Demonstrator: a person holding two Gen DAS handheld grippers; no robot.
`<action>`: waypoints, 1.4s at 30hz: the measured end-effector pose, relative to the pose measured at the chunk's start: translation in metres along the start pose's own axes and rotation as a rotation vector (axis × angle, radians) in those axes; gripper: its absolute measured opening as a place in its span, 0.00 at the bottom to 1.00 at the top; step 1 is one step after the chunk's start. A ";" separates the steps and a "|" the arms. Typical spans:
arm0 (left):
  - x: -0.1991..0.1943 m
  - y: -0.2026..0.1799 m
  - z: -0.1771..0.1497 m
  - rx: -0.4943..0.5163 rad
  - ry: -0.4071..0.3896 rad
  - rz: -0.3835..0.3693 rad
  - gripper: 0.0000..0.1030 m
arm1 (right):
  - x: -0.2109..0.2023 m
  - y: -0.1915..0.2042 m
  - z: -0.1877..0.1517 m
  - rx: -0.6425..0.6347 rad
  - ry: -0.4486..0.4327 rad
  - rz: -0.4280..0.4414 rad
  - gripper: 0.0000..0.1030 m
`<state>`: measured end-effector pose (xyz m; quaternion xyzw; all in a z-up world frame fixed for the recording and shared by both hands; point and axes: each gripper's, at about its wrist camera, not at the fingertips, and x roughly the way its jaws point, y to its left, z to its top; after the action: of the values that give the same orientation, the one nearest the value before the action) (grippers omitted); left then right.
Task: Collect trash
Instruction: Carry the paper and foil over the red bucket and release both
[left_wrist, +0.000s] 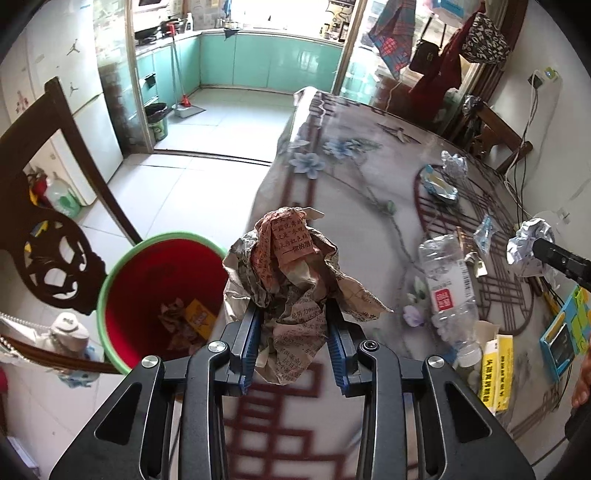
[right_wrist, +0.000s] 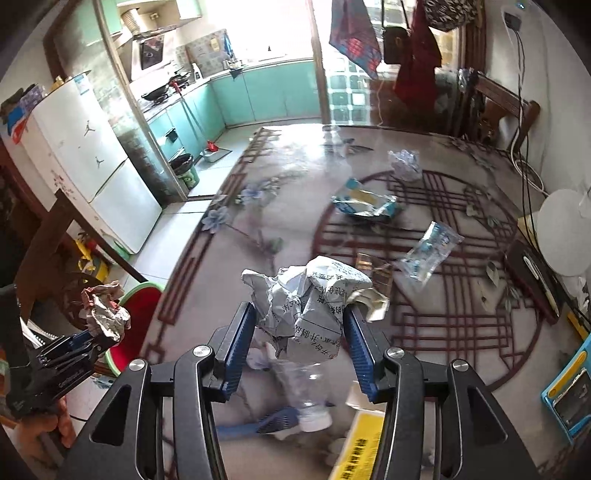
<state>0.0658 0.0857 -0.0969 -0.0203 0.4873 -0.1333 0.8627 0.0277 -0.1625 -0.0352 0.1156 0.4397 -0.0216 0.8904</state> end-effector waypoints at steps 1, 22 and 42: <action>0.000 0.005 0.000 -0.004 0.001 0.001 0.31 | 0.000 0.005 0.001 -0.005 -0.001 0.001 0.47; 0.002 0.116 -0.002 -0.047 0.035 0.028 0.31 | 0.028 0.141 0.005 -0.086 0.022 0.049 0.47; 0.008 0.151 0.001 -0.052 0.049 0.019 0.31 | 0.050 0.195 -0.003 -0.115 0.071 0.086 0.48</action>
<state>0.1028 0.2294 -0.1279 -0.0350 0.5117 -0.1130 0.8510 0.0835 0.0304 -0.0402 0.0836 0.4663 0.0460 0.8795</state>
